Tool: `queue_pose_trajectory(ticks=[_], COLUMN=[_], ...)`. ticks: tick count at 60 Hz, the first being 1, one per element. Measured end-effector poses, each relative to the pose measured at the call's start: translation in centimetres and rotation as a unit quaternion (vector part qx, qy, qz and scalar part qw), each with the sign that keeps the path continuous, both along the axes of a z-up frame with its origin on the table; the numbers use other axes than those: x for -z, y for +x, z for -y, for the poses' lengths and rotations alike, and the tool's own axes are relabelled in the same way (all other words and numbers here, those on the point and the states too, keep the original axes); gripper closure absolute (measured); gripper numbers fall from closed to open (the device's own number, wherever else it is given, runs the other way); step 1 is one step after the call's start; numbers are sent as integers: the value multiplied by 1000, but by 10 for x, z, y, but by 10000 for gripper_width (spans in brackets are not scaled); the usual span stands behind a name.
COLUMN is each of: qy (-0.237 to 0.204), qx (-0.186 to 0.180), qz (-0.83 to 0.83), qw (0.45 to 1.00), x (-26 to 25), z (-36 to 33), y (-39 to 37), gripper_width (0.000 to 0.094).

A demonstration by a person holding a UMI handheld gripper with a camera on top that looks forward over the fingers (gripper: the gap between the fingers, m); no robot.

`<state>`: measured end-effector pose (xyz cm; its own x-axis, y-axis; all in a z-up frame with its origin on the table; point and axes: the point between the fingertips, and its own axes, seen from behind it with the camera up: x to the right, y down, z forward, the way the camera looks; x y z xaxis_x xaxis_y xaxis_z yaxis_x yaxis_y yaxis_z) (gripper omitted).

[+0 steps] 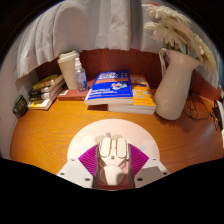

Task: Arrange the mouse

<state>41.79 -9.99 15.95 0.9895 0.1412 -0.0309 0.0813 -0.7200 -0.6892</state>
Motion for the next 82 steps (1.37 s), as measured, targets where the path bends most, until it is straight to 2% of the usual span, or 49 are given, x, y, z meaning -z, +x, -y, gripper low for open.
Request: queue_pose_trajectory(ticks=[3,14,16,19,21,32,42,50,61,82], qy=[14,13,9,4,2,35,81,106,108,88], qx=[0,6,13,26,27,41,65,71,64,46], qz=[3,7,15,28,29,30,0,-9,-5,15], qw=[1000,1000,1000,999,999,998,995,992,992,995], x=[-2,0,0,-4,-9,-85,-172,-214,-227,-211], z=[-2,-3,-2,0,2,24,75,124,187,264], y=[1,2,7,15,15,13,-4,-21,-46,-73], gripper_width=[492,347,264,53,88,72,76,84,85,79])
